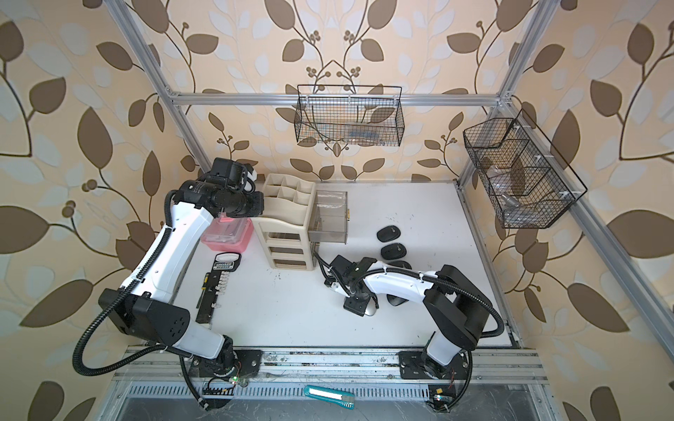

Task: Take the mice out of the drawer
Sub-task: Place the mouse at the center of the board, then close the drawer of the storage box.

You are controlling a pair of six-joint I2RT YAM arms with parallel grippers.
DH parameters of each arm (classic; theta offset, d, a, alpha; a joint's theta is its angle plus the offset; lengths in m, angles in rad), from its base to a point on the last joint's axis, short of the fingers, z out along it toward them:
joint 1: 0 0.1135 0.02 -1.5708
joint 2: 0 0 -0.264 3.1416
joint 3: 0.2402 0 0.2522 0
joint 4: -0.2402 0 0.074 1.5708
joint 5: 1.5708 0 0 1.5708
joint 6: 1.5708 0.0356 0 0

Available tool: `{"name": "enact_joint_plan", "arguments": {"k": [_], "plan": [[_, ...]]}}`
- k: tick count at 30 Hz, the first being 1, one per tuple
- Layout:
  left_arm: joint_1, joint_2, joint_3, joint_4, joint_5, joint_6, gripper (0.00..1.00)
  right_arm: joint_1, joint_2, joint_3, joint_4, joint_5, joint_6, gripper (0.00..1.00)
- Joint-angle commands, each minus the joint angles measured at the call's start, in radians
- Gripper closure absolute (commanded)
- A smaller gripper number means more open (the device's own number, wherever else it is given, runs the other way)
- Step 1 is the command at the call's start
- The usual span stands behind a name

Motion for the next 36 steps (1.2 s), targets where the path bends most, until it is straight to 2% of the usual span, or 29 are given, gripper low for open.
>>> {"name": "enact_joint_plan", "arguments": {"k": [1, 3, 6, 11, 13, 14, 17, 20, 24, 27, 31, 36], "plan": [[0.014, -0.001, 0.027, -0.023, -0.007, -0.006, 1.0, 0.011, -0.048, 0.024, -0.029, 0.016, -0.016, 0.28], [0.014, -0.002, 0.027, -0.028, 0.007, -0.006, 1.0, 0.005, -0.129, 0.04, -0.003, -0.003, 0.007, 0.27], [0.014, -0.009, 0.023, -0.035, 0.03, -0.006, 1.0, -0.077, -0.284, 0.071, 0.039, -0.094, 0.089, 0.26], [0.014, -0.022, -0.002, -0.037, 0.057, -0.011, 1.0, -0.308, -0.5, 0.06, 0.066, -0.233, 0.234, 0.24], [0.014, -0.026, -0.007, -0.025, 0.086, -0.023, 1.0, -0.41, -0.517, 0.065, 0.046, -0.236, 0.281, 0.24], [0.014, -0.028, -0.013, -0.014, 0.111, -0.03, 1.0, -0.462, -0.503, 0.082, 0.034, -0.2, 0.327, 0.27], [0.014, -0.033, -0.033, 0.02, 0.136, -0.066, 1.0, -0.551, -0.407, 0.176, 0.003, -0.169, 0.444, 0.33], [0.013, -0.034, -0.047, 0.052, 0.174, -0.105, 1.0, -0.556, -0.311, 0.225, 0.1, -0.242, 0.514, 0.35], [0.008, -0.05, -0.091, 0.119, 0.233, -0.149, 1.0, -0.535, -0.178, 0.331, 0.18, -0.228, 0.557, 0.34], [-0.01, -0.044, -0.108, 0.158, 0.294, -0.167, 1.0, -0.501, -0.064, 0.455, 0.173, -0.243, 0.55, 0.33], [-0.036, -0.036, -0.124, 0.189, 0.292, -0.185, 1.0, -0.421, 0.041, 0.593, 0.15, -0.25, 0.51, 0.3], [-0.085, -0.021, -0.129, 0.225, 0.288, -0.205, 1.0, -0.377, 0.129, 0.645, 0.181, -0.323, 0.517, 0.29]]}}
